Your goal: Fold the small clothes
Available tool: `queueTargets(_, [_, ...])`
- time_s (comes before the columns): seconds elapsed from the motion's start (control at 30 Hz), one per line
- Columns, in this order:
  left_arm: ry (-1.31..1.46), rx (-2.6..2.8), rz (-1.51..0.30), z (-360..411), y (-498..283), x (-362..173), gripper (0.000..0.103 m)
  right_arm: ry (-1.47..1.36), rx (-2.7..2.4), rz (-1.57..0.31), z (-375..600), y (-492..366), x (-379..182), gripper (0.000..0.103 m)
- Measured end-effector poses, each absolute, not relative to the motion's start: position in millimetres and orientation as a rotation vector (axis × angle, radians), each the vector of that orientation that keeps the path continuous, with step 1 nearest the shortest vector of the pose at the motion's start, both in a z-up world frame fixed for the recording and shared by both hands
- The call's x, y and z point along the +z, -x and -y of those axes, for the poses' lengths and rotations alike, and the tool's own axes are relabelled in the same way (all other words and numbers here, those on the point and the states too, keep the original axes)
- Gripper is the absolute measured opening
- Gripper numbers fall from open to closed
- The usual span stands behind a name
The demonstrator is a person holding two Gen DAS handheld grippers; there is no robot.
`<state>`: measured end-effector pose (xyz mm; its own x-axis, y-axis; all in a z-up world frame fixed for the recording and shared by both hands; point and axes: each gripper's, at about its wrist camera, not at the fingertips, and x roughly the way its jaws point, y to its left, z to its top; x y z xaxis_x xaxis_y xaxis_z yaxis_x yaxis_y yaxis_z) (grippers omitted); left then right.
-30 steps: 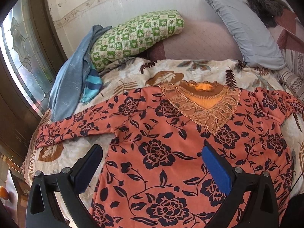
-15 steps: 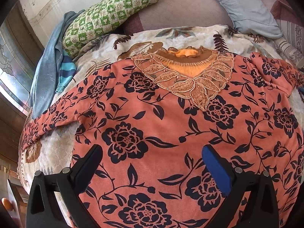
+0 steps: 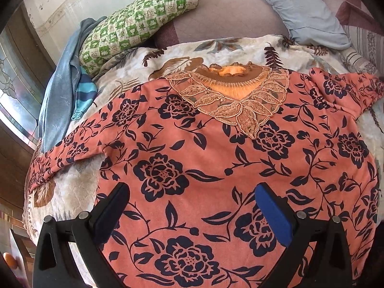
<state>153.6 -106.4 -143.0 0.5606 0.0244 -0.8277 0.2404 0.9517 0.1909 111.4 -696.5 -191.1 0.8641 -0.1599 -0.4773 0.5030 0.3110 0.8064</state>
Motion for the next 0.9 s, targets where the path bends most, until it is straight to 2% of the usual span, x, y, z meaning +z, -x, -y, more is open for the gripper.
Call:
queueTargets(0.17, [-0.223, -0.107, -0.947, 72.6, -145.1, -126.3, 0.103, -0.909, -0.339, -0.376, 623.3, -133.7, -108.1, 0.006])
queueTargets(0.4, [-0.133, -0.023, -0.923, 1.7, -133.5, -113.4, 0.103, -0.728, 0.006, -0.421, 466.7, -190.4, -38.9, 0.006])
queueTargets(0.67, [-0.031, 0.149, -0.904, -96.2, -114.6, -107.3, 0.103, -0.640, 0.291, -0.592, 224.6, -263.6, -58.0, 0.006])
queueTargets(0.8, [-0.009, 0.210, -0.912, -130.9, -104.8, -109.3, 0.103, -0.517, 0.314, -0.790, 117.1, -302.1, -90.5, 0.015])
queueTargets(0.9, [-0.002, 0.239, -0.919, -145.8, -100.1, -112.2, 0.103, -0.316, 0.336, -0.896, 59.4, -314.2, -111.6, 0.017])
